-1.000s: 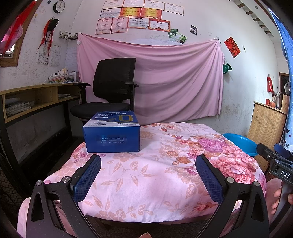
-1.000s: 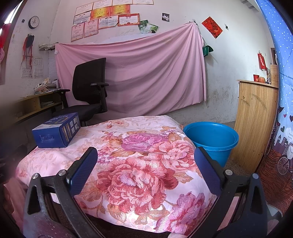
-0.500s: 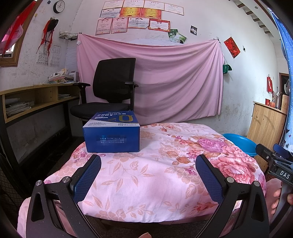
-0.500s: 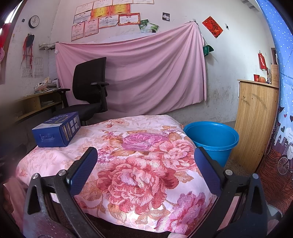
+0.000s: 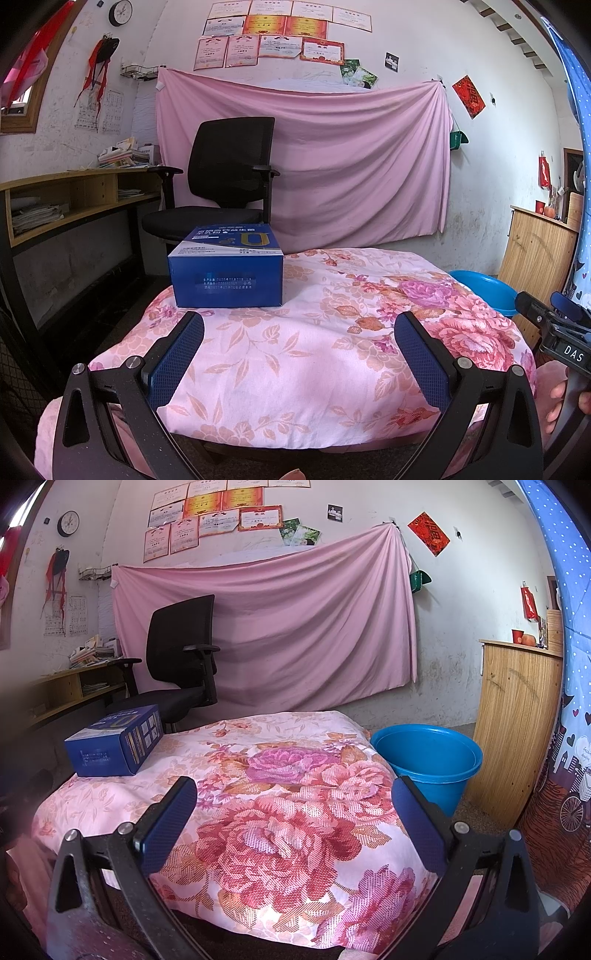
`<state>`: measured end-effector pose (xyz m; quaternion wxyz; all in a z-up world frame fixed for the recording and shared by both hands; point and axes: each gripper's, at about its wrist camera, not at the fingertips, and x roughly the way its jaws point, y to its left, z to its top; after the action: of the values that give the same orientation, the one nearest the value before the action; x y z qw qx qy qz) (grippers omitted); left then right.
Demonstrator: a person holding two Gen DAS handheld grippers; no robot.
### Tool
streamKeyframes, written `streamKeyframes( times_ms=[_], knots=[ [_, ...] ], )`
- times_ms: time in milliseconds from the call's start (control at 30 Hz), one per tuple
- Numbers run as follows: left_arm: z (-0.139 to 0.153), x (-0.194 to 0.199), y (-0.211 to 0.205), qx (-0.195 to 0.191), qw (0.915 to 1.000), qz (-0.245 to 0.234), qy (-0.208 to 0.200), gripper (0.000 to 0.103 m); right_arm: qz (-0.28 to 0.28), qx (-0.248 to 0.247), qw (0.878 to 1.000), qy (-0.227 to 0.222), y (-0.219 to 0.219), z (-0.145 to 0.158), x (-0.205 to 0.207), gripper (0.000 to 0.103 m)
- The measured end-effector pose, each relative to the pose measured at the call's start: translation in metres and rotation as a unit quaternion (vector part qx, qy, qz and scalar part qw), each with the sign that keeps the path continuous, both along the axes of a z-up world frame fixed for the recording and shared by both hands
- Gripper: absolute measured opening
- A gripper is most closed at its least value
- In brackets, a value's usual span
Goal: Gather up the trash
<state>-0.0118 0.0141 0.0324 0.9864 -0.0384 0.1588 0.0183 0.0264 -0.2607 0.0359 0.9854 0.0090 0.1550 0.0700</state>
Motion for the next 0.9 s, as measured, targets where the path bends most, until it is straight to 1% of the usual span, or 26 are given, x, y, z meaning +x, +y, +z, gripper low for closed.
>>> streamKeyframes(
  times_ms=[367,600,900],
  knots=[
    [0.0006,-0.0004,0.0015,-0.001,1.0,-0.002,0.001,0.101,0.0,0.0,1.0,0.001,-0.0007,0.0004,0.0017,0.103],
    [0.0,0.001,0.0022,-0.004,0.9999,-0.001,0.011,0.101,0.0,0.0,1.0,0.001,-0.001,0.0006,0.0019,0.103],
    [0.0,0.0005,0.0011,0.0,0.9999,0.011,0.006,0.101,0.001,0.0,1.0,0.004,0.0023,-0.0025,0.0007,0.103]
  ],
)
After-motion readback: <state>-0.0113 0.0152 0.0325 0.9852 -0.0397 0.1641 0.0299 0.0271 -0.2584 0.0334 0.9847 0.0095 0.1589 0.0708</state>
